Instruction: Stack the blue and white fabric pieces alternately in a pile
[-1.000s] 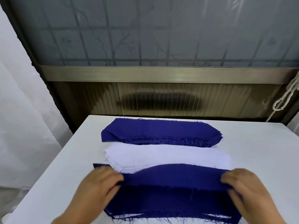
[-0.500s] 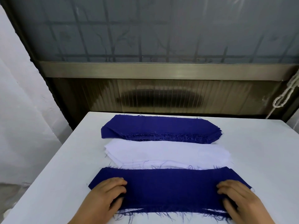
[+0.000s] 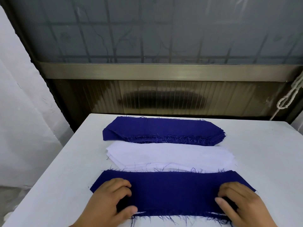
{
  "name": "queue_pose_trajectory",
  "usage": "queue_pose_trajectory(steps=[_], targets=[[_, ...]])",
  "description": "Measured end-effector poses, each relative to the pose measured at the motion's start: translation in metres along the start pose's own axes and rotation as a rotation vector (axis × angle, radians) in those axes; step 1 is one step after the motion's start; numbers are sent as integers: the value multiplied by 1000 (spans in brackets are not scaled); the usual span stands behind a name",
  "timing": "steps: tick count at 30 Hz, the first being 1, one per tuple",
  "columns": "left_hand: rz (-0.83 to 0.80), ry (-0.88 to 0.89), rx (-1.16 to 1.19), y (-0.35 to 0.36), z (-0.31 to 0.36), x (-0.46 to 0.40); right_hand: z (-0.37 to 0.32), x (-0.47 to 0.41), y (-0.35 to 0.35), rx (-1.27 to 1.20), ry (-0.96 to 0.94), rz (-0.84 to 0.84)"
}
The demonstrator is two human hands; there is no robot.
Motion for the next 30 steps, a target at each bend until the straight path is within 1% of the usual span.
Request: queue_pose_trajectory(steps=[2,4,6,7,10,14,16,18,20,23,25,27,30], targets=[[-5,-67,6,1,-1,-9,-9,-12,11,3,-5,-51],[-11,-98,-8,5,0,-18,-11,-22,29,25,33,-162],[-34,-101,-24,12,0,-21,-1,-21,49,45,147,-325],[-44,-108,-22,14,-3,-21,6,-18,52,49,199,-352],[-43,-156,-24,11,-17,-15,23,-11,40,80,283,-264],[-17,-271,-55,0,-38,-18,49,-4,29,243,392,-322],[-10,-335,-69,-2,-42,-29,59,-8,29,307,410,-357],[26,-313,-87,-4,-31,-46,59,-22,31,271,381,-339],[58,-240,-95,-2,-17,-65,53,-40,38,178,306,-288],[28,-156,-89,12,-5,-92,56,-59,64,16,249,-359],[-36,-160,-40,28,-10,-101,61,-59,78,-36,246,-405],[-49,-155,-8,37,-13,-101,63,-56,76,-50,225,-358],[15,-142,-21,34,-12,-93,59,-50,69,-44,175,-265]])
Point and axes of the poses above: each hand's wrist, its own x-axis away from the middle knuckle, its own y-axis out of the palm, z = x × y, the point moved 10 cm from there along -x, towards the middle knuckle, and after that the axes turned 10 degrees about -y, right-handed, at the moved point
